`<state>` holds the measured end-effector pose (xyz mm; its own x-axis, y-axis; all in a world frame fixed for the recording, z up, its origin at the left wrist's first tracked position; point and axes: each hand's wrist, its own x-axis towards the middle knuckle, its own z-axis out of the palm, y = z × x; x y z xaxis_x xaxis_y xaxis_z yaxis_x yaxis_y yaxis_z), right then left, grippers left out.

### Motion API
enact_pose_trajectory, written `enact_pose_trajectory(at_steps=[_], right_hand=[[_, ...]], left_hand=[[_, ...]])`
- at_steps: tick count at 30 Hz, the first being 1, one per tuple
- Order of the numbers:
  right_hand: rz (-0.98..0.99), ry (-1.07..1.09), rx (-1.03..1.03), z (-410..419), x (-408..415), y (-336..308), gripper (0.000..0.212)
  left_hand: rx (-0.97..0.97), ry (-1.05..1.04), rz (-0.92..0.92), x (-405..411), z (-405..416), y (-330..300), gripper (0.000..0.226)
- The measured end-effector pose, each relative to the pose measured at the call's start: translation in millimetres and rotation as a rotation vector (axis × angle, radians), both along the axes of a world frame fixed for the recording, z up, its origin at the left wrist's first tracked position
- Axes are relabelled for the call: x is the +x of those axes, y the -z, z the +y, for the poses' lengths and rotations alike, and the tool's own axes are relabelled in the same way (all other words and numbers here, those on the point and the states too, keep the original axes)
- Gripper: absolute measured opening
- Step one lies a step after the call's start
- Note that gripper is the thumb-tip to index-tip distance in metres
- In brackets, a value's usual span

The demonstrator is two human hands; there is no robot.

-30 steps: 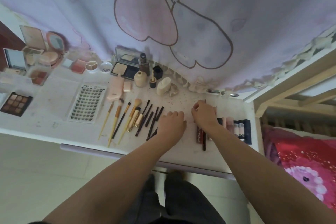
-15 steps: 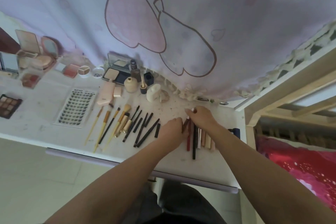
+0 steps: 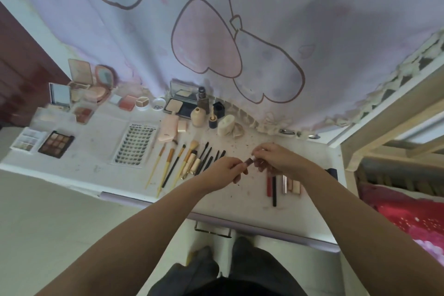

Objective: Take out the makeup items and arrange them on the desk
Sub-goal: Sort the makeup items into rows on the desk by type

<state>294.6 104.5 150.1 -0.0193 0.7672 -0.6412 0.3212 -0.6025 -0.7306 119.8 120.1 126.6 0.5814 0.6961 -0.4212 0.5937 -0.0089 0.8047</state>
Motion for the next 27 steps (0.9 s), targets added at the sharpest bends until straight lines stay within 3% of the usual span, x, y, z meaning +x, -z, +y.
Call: enact_pose_trajectory(at_steps=[4,6,9,14,18,20,23,27], right_hand=[[-0.181,-0.084,-0.003,-2.4,-5.7,-8.2,0.041],[-0.17,-0.097,0.038,-4.7,-6.1,-8.6,0.034],[-0.002,-0.128,0.057,-11.5,-1.1,-10.0,0.009],[-0.167,-0.128,-0.012,-21.1,-4.4,-15.5,0.041],[-0.064,-0.132,0.031,-25.2,1.2,-18.3,0.015],[-0.023,-0.104,-0.007,-27.5,2.1,-24.1,0.021],[-0.114,-0.094,-0.052,-27.1,-1.9,-23.5,0.04],[-0.074,-0.131,-0.006,-25.5,1.9,-21.6,0.017]], left_hand=[[0.092,0.035,0.021,-7.9,-0.8,0.1,0.025],[0.097,0.052,0.033,-10.1,-1.4,1.2,0.024],[0.119,0.062,0.059,-16.6,-2.0,1.9,0.021],[0.191,0.103,0.079,-21.6,-4.0,-2.0,0.015],[0.19,0.12,0.086,-23.1,-3.8,-3.1,0.019],[0.193,0.124,0.088,-23.7,-3.4,-4.6,0.018],[0.196,0.135,0.092,-21.7,-3.5,-6.4,0.012],[0.183,0.129,0.09,-22.0,-2.8,-4.4,0.016]])
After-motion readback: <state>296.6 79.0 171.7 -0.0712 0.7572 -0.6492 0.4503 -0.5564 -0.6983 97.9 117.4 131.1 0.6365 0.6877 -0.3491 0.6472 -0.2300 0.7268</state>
